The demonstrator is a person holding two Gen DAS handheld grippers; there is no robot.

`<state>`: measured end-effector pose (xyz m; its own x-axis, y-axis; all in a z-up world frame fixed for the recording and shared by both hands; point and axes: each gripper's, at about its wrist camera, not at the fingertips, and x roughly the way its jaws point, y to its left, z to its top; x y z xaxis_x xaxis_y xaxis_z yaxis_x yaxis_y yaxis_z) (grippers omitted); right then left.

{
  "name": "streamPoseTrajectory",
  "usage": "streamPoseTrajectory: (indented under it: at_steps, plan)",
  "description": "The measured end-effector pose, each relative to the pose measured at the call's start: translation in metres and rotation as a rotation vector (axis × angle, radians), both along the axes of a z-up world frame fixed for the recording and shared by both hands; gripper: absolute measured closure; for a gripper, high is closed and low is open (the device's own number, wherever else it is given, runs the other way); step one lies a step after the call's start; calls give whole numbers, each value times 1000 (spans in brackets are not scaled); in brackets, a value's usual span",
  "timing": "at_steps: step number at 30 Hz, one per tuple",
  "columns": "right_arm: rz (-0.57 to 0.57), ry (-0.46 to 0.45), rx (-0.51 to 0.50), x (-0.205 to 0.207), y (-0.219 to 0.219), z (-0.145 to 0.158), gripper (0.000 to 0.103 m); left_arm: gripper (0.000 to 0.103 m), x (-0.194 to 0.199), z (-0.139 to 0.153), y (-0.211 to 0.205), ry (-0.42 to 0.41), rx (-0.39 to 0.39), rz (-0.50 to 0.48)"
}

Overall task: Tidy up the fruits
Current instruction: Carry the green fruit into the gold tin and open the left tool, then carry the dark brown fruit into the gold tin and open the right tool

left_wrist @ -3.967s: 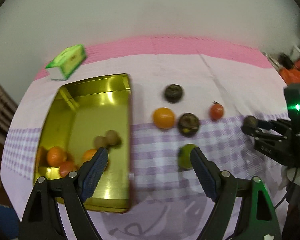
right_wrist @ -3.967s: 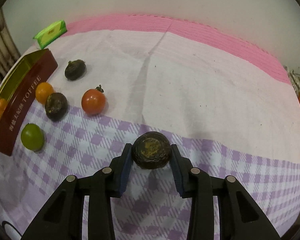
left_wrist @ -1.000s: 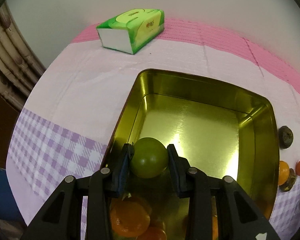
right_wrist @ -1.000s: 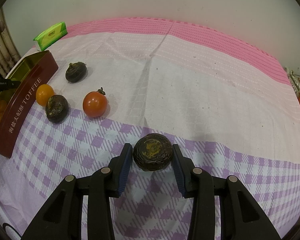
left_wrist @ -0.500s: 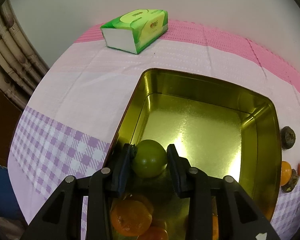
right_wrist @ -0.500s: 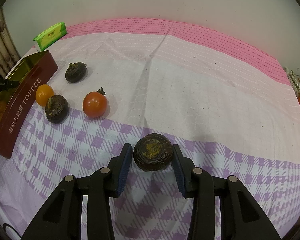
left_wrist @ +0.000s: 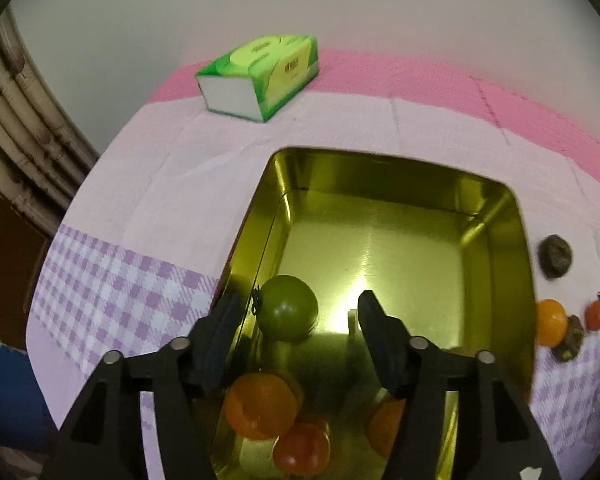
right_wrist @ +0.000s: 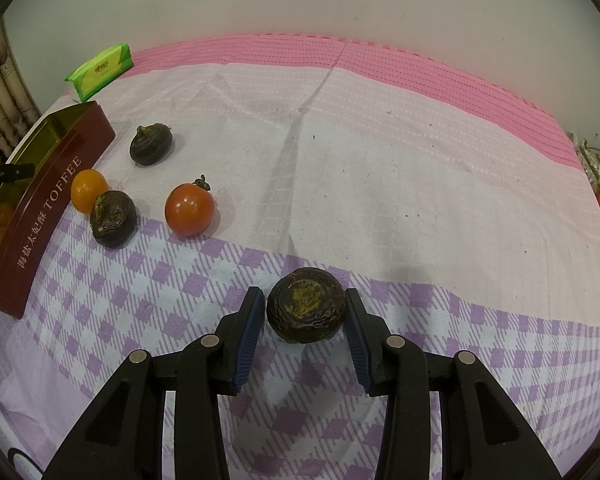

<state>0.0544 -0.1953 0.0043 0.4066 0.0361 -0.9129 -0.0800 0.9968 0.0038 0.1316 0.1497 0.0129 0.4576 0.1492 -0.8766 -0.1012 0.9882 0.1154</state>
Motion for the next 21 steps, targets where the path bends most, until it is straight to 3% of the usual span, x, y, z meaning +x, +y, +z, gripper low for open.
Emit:
streamPoseTrajectory:
  at_steps: [5, 10, 18, 21]
  plan:
    - [-5, 4, 3, 0, 0, 0, 61, 33, -16, 26, 7, -59, -8, 0]
    - [-15, 8, -2, 0, 0, -2, 63, 31, -36, 43, 23, -93, 0, 41]
    - [-27, -21, 1, 0, 8, 16, 65, 30, -68, 46, 53, -118, 49, 119]
    - [-8, -51, 1, 0, 20, 32, 65, 30, -74, 44, 62, -110, 30, 142]
